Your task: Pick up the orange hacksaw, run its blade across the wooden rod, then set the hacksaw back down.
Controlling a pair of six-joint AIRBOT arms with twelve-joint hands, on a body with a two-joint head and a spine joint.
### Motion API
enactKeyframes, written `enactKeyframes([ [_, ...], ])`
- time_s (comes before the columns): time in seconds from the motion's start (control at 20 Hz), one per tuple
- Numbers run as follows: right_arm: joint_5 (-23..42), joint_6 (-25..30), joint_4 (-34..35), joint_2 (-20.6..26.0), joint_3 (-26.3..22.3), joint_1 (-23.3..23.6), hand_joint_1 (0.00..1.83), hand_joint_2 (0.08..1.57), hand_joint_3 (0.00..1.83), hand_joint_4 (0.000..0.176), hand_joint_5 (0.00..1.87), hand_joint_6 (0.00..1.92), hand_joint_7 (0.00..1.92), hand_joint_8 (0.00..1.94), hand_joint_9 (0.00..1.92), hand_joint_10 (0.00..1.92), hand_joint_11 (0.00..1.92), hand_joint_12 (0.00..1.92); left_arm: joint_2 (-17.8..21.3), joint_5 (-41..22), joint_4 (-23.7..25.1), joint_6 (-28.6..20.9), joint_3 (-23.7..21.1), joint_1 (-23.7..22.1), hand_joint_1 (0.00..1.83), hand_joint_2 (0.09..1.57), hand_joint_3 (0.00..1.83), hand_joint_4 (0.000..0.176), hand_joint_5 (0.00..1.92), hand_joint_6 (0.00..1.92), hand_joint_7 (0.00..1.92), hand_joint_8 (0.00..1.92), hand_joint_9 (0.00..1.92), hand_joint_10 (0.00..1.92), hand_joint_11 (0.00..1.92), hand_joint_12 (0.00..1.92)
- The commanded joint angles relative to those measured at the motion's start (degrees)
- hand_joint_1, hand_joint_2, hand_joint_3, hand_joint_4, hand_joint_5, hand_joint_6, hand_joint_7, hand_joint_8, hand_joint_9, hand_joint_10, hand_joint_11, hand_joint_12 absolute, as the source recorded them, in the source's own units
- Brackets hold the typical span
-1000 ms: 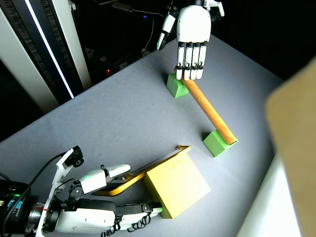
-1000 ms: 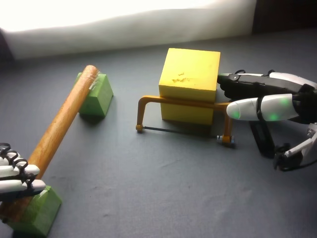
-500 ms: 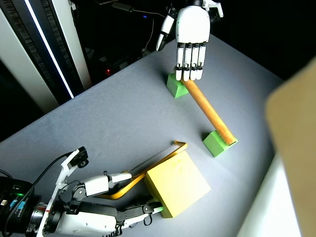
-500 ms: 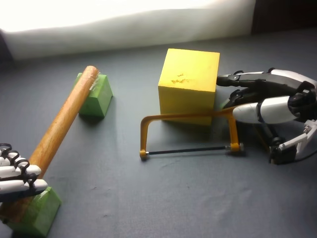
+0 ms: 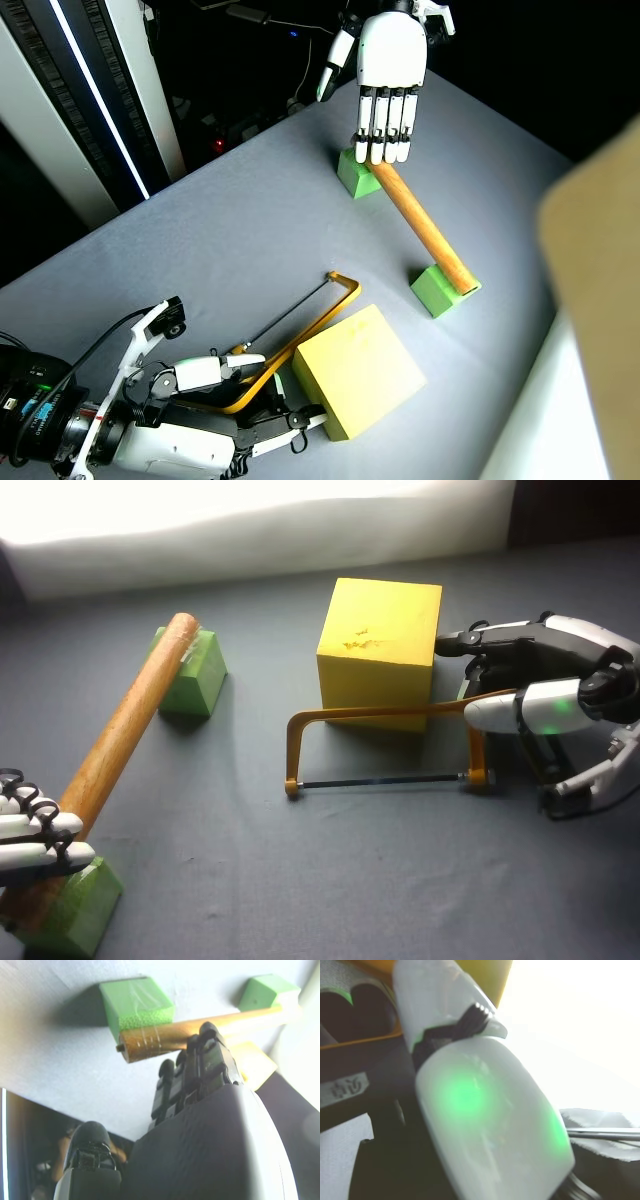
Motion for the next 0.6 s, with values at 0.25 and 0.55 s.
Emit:
enactKeyframes([
  [0.25,17.97,-7.70,-0.34,4.88,-6.60,2.48,1.38,1.11,0.00,0.000,0.90,0.88,0.99,1.00,1.00,1.21,0.83,1.26,-0.12,-2.14,-0.68,0.05,0.25,-0.72,0.00,1.24,0.00,0.000,0.04,0.00,0.02,0.00,0.00,0.00,0.00,0.10],
  [0.55,22.83,-14.77,4.02,10.20,-12.67,4.57,1.25,1.13,0.00,0.000,0.89,0.97,1.02,1.11,1.05,0.91,0.89,1.23,-0.11,-2.26,-0.68,0.05,0.25,-0.91,0.00,1.23,0.00,0.000,0.05,0.00,0.03,0.01,0.01,0.01,0.00,0.13],
])
